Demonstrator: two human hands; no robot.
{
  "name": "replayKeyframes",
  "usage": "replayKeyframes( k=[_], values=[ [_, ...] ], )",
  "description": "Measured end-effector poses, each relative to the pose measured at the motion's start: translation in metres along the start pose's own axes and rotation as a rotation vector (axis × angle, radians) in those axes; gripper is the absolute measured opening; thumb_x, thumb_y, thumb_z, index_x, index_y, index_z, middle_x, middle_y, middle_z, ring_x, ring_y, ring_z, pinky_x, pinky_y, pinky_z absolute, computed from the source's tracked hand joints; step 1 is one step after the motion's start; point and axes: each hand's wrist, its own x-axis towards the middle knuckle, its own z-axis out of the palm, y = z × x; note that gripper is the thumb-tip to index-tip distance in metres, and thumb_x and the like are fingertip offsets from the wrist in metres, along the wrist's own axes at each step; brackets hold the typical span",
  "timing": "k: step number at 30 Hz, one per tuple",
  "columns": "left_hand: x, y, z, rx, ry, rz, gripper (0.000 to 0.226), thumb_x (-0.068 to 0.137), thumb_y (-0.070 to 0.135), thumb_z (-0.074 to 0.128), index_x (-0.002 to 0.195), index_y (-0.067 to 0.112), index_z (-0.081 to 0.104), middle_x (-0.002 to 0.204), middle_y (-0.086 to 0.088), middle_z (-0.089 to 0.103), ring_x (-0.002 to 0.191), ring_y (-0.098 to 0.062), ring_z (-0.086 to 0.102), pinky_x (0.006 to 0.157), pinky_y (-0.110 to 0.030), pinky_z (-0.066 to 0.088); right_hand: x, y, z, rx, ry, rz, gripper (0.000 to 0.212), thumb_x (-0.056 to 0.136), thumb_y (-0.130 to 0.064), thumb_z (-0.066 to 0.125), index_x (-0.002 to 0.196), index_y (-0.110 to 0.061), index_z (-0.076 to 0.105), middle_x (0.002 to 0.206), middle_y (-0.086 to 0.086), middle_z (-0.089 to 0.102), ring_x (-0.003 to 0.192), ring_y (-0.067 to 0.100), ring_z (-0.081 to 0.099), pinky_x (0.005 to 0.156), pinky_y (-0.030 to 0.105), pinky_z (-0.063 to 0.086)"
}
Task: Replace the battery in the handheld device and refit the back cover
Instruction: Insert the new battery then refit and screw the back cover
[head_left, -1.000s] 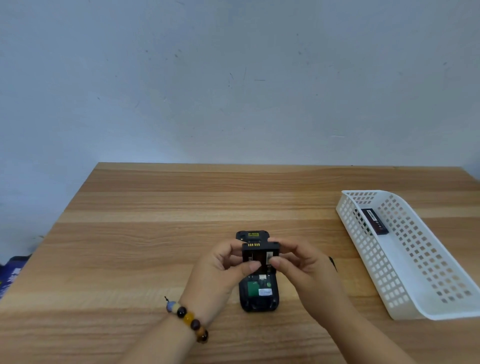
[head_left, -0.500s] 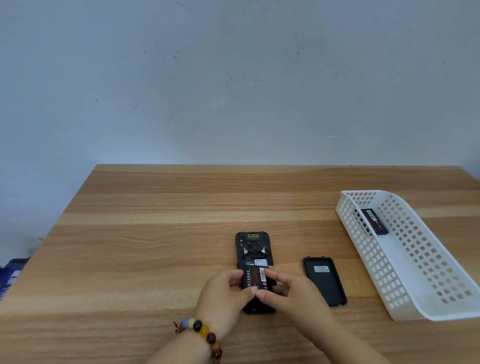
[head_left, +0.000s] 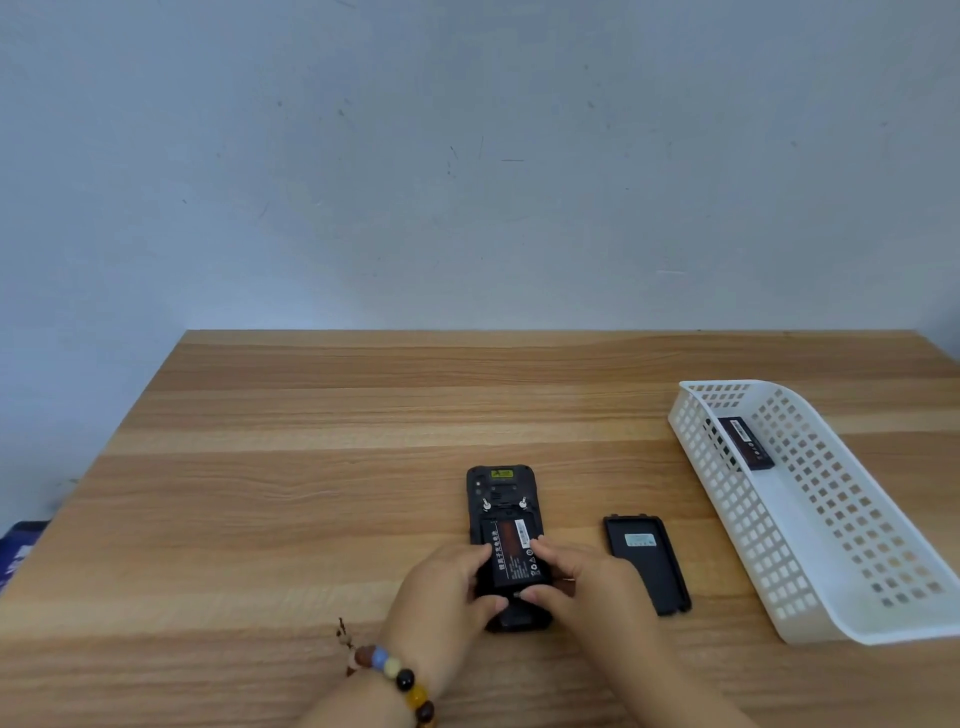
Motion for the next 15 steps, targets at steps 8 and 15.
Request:
replayKeyframes(
  k=[8, 15],
  values=[
    [0.004, -0.013, 0.001, 0.096, 0.019, 0.158, 0.041, 0.082, 0.017, 0.064, 0.121, 0.013, 0.055, 0.126, 0.0, 0.055, 0.114, -0.003, 0.044, 0.082, 0.01, 0.01, -0.003, 0.004, 0.01, -0.077, 0.07, -0.024, 0.048, 0.072, -0.021, 0.078, 0.118, -0.016, 0.066, 0.123, -0.002, 0.065, 0.115, 0.017, 0.059, 0.094, 0.003, 0.019],
    [0.003, -0.015, 0.002, 0.154, -0.015, 0.159, 0.047, 0.089, 0.027, 0.055, 0.133, 0.021, 0.039, 0.137, 0.003, 0.045, 0.124, -0.007, 0.04, 0.086, 0.004, 0.009, -0.003, 0.003, 0.007, -0.062, 0.037, -0.058, 0.05, 0.084, -0.03, 0.065, 0.132, -0.024, 0.052, 0.14, -0.011, 0.048, 0.129, 0.0, 0.044, 0.095, -0.003, 0.014]
  ],
)
